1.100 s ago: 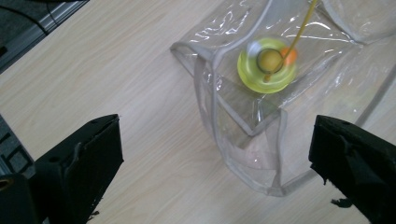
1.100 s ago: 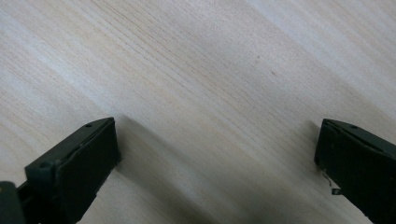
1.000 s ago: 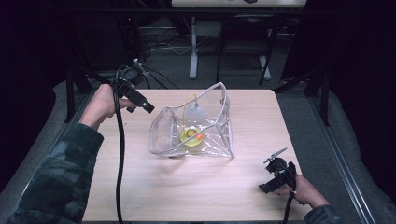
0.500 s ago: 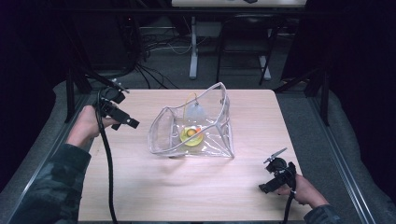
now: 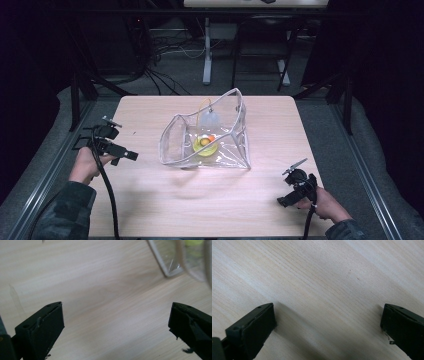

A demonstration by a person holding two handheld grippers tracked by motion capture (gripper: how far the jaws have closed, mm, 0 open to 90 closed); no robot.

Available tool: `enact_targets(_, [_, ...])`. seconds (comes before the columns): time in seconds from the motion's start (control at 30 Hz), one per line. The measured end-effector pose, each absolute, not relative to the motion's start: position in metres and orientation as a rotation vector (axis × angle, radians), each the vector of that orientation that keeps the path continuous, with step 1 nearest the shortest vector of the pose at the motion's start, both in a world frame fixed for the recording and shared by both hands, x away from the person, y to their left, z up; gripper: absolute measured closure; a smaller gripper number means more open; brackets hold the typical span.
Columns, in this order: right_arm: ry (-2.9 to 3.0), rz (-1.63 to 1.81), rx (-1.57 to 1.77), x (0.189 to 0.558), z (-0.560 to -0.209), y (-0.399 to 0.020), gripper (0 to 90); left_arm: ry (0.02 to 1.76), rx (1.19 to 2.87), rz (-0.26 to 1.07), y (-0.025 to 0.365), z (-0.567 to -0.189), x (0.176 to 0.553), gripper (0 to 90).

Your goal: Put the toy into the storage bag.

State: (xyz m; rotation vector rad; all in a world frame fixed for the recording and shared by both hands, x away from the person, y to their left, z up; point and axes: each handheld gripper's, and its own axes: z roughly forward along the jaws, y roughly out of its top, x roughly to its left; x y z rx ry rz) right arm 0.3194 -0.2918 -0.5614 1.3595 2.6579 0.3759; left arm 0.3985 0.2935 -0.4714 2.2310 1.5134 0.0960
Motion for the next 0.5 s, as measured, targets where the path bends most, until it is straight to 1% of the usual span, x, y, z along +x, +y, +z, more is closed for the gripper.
enact_targets(0.07, [2.658,0.376,1.360,0.319,-0.561,-0.292,0.0,1.537,2.201,0.087,0.297,-0.482,0.394,0.3])
enact_targets(0.13, [2.658,0.375,1.360,0.320,-0.561,-0.292,0.0,1.558,2.221,0.078,0.299,-0.490,0.392,0.3])
enact_targets(0.3, [2.659,0.370,1.358,0.320,-0.561,-0.292,0.0,1.631,2.184,0.120,0.305,-0.500,0.387,1.5])
enact_targets(0.5, [2.656,0.376,1.359,0.319,-0.561,-0.292,0.0,1.705,2.181,0.076,0.311,-0.523,0.385,2.3])
